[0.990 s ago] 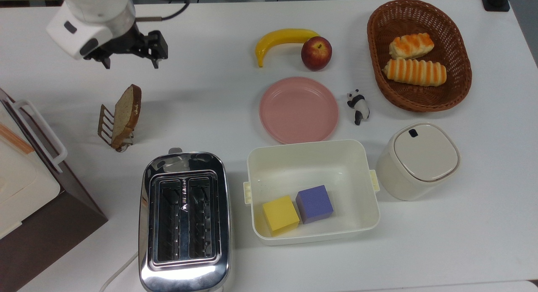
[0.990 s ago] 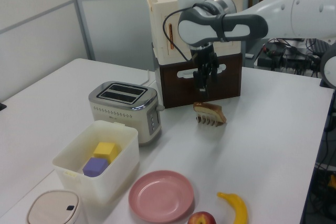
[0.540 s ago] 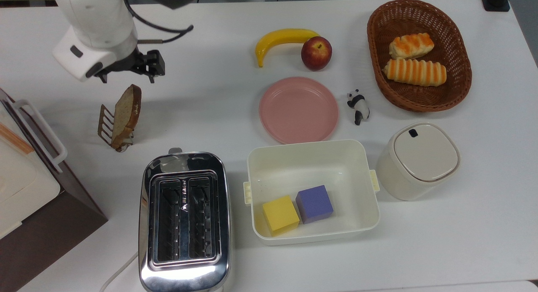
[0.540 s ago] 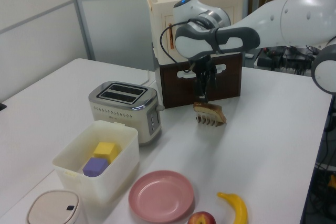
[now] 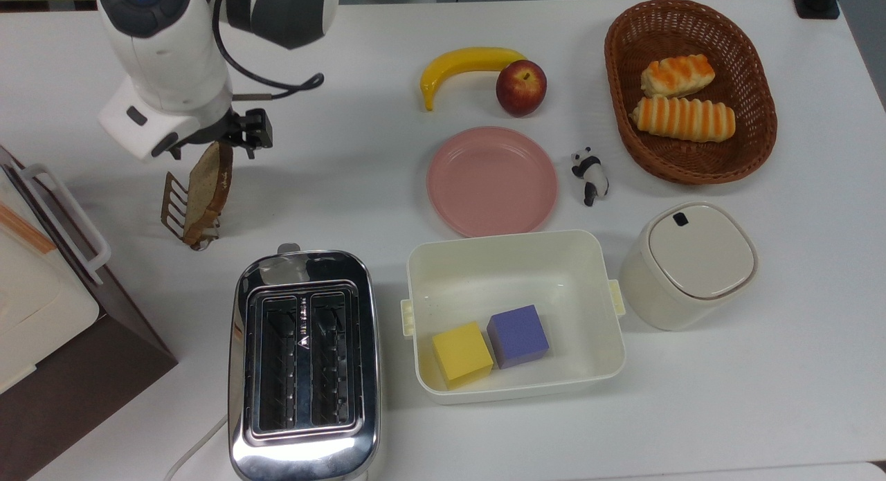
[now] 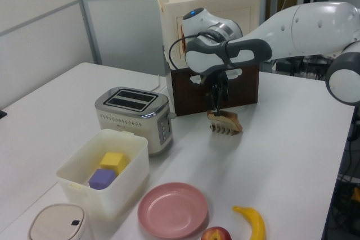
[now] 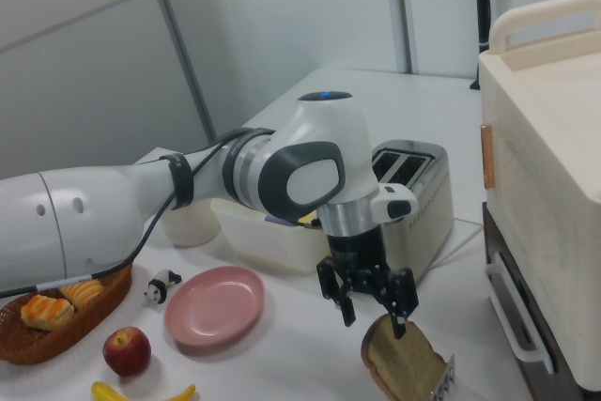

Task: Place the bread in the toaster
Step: 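Lower the gripper over the bread slice and close on its crust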

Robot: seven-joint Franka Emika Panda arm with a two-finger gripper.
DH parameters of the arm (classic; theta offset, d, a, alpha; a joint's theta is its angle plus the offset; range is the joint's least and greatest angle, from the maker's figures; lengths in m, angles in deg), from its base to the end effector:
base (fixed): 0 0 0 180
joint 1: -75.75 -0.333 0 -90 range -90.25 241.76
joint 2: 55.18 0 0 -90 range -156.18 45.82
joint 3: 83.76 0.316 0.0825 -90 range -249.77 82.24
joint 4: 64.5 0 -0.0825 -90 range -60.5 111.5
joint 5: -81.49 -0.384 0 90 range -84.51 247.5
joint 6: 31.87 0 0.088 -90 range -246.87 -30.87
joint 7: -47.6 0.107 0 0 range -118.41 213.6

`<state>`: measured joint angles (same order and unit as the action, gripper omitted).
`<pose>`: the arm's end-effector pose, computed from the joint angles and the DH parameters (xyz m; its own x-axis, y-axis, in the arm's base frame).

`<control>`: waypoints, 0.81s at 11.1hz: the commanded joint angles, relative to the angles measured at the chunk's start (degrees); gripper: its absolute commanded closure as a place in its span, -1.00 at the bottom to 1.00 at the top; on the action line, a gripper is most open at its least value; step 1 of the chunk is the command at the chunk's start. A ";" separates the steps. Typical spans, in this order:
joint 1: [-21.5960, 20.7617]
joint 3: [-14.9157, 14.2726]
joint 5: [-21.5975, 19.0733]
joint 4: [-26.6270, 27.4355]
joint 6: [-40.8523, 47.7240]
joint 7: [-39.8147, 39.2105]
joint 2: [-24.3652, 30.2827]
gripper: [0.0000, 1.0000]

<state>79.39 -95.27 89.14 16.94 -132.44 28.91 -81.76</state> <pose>0.6579 -0.1671 0.4278 0.9780 0.0921 -0.1872 0.1235 -0.9788 0.1635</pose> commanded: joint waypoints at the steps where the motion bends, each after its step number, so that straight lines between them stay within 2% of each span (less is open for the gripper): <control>1: -0.39 -0.01 1.06 1.00 -2.09 -0.82 -0.40 -0.33; 2: -0.39 0.08 1.06 1.00 -2.09 -0.91 -0.40 0.00; 5: -0.39 0.08 1.06 1.00 -2.09 -1.35 -0.40 0.75; 7: -0.30 0.08 1.06 0.91 -1.91 -1.44 -0.31 1.00; 9: -0.30 -0.01 1.06 0.83 -1.91 -1.61 -0.13 1.00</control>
<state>79.35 -95.20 89.17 16.89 -133.41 28.56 -83.05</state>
